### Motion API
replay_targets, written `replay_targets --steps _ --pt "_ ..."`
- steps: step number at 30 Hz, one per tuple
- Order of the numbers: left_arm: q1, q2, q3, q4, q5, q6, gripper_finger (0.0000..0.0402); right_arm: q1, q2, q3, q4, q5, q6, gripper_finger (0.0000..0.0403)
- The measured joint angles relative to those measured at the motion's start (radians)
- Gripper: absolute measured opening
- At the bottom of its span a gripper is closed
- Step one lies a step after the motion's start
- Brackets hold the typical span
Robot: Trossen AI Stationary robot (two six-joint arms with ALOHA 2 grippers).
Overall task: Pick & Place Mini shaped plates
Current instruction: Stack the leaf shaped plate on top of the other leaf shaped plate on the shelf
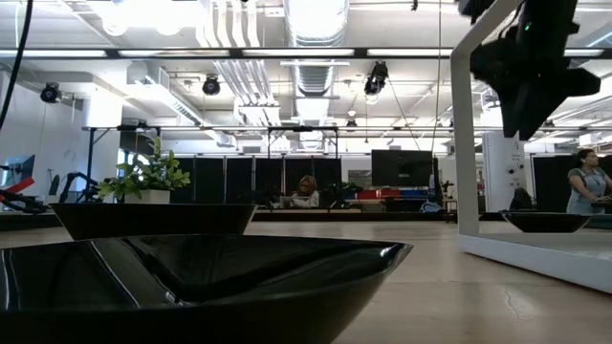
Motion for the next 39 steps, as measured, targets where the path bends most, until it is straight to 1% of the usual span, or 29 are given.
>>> replay_targets --steps 4,6,9,13,17,20,23,26,34,39 --pt "0.0 0.0 0.0 0.013 0.0 0.0 0.0062 -0.118 0.004 -0.057 0.017 -0.06 -0.106 0.013" --pt "0.0 0.0 0.0 0.016 0.0 0.0 0.0062 -0.166 0.003 -0.098 0.038 -0.072 -0.159 0.013" --pt "0.0 0.0 0.0 0.018 0.0 0.0 0.0062 -0.229 0.004 -0.143 0.08 -0.123 -0.241 0.013" --pt "0.0 0.0 0.0 0.019 0.0 0.003 0.0062 -0.278 0.007 -0.186 0.153 -0.149 -0.335 0.0127" --pt "0.0 0.0 0.0 0.02 0.0 0.004 0.0062 -0.332 0.009 -0.213 0.173 -0.156 -0.414 0.013" --pt "0.002 0.0 0.0 0.024 0.0 0.004 0.0062 -0.369 0.017 -0.237 0.187 -0.199 -0.484 0.0129" --pt "0.002 0.0 0.0 0.025 0.0 0.003 0.0062 -0.394 0.019 -0.268 0.246 -0.244 -0.541 0.0125" --pt "0.002 0.0 0.0 0.027 0.001 0.003 0.0062 -0.404 0.019 -0.283 0.268 -0.277 -0.566 0.0121" --pt "0.002 0.0 0.0 0.032 0.001 0.002 0.0062 -0.415 0.019 -0.354 0.29 -0.282 -0.649 0.0126" --pt "0.002 0.0 0.001 0.032 0.001 0.002 0.0062 -0.415 0.019 -0.386 0.339 -0.295 -0.653 0.0127"
